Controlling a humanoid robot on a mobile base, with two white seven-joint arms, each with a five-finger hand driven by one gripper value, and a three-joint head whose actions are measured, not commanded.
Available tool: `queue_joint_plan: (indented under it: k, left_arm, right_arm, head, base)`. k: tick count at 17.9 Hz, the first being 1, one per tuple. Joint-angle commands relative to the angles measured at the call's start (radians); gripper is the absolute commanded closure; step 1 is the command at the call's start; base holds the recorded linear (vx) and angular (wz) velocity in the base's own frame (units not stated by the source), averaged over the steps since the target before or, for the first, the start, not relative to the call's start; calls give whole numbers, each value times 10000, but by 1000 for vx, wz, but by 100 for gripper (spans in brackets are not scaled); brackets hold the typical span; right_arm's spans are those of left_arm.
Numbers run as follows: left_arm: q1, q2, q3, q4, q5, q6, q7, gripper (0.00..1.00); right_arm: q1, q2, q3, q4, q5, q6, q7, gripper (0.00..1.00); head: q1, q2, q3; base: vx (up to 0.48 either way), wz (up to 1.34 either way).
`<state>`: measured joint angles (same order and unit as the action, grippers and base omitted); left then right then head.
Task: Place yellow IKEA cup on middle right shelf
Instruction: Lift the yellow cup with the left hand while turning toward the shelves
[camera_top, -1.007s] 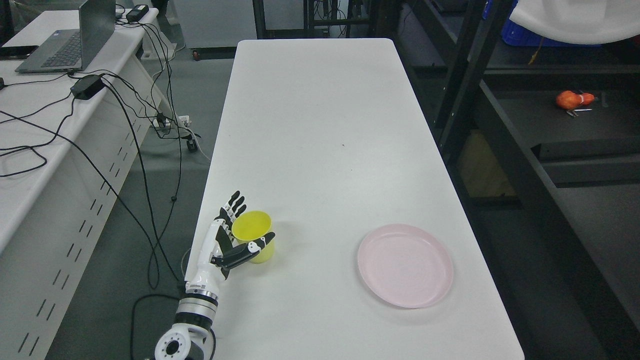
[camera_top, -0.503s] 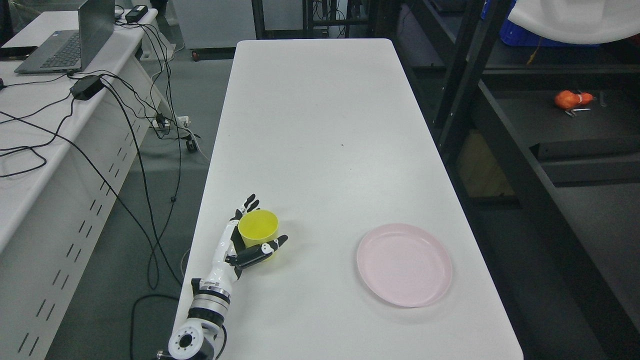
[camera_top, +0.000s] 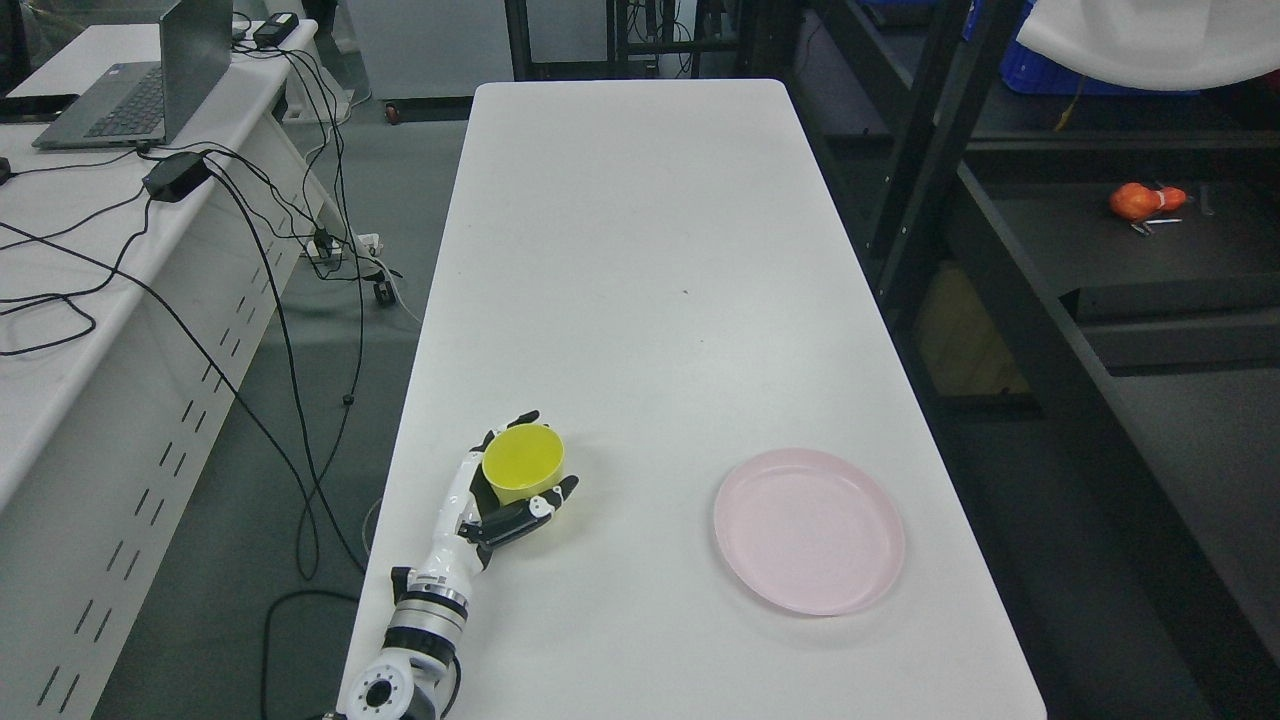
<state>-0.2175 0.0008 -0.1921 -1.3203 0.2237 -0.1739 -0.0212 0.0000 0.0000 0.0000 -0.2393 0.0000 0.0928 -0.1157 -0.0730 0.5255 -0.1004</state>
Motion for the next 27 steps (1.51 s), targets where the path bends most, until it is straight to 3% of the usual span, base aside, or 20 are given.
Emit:
queue_joint_plan:
  k: [1,7,10,27]
  left_arm:
    - [318,166,234,196,691,-1357,43,100]
    - [426,166,893,-2991,846,-1482,58,100]
    - [548,166,955,-3806,846,-1482,43,100]
    - [487,166,939,-4131,846,-1405,43,100]
  right_arm:
    - [138,-175,169,0,-245,8,-9,1]
    - [138,-175,169,0,-245,8,-9,1]
    - [138,-175,169,0,-245,8,-9,1]
    - [138,-175,169,0,-245,8,-9,1]
  head:
    - [0,0,0]
    - [0,0,0]
    - [0,0,0]
    - [0,0,0]
  base:
    - [0,0]
    - [-7,-29]
    - [-47,23]
    - [-160,-41]
